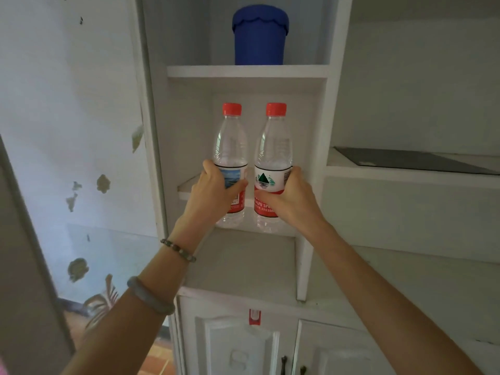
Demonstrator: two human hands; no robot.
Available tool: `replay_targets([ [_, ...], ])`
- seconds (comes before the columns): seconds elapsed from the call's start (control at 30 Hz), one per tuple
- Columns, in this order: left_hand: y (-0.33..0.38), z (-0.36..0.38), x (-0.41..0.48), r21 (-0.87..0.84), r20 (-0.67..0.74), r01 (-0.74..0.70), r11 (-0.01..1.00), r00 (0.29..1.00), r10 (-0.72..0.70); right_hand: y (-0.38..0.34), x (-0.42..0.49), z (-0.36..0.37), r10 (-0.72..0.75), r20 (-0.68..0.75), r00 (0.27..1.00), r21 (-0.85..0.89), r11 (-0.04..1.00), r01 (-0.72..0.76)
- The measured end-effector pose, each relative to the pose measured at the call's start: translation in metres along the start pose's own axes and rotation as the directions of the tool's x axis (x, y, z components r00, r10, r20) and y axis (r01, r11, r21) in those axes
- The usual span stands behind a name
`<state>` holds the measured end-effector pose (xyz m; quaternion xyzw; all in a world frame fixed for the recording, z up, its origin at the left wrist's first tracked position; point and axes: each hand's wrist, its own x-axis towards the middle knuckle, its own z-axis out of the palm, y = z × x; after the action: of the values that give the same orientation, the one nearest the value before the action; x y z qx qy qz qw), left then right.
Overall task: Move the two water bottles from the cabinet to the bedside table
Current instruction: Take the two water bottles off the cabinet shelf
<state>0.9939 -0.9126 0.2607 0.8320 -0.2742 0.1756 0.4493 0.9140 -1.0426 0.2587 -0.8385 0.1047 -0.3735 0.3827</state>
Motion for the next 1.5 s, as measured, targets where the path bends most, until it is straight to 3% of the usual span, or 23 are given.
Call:
replay_targets([
  [0.27, 0.017, 0.011, -0.004, -0.050, 0.046, -0.117, 0.992, 0.992, 0.119, -0.001, -0.020, -0.028, 0.050, -0.091, 0.995, -0.052, 0.997, -0.055],
  [0.43, 0.035, 0.041, -0.011, -0.209, 0.156, -0.193, 0.959, 0.961, 0.228, 0.006, -0.044, -0.057, 0.142, -0.205, 0.968, -0.114, 0.979, -0.168],
  [0.77, 0.058, 0.081, -0.038, -0.384, 0.290, -0.183, 0.905, 0.907, 0.306, 0.019, -0.089, -0.097, 0.237, -0.395, 0.887, -0.203, 0.920, -0.336],
  [1.5, 0.063, 0.071, -0.078, -0.349, 0.329, -0.153, 0.925, 0.904, 0.273, 0.013, -0.131, -0.104, 0.242, -0.339, 0.909, -0.192, 0.928, -0.318],
])
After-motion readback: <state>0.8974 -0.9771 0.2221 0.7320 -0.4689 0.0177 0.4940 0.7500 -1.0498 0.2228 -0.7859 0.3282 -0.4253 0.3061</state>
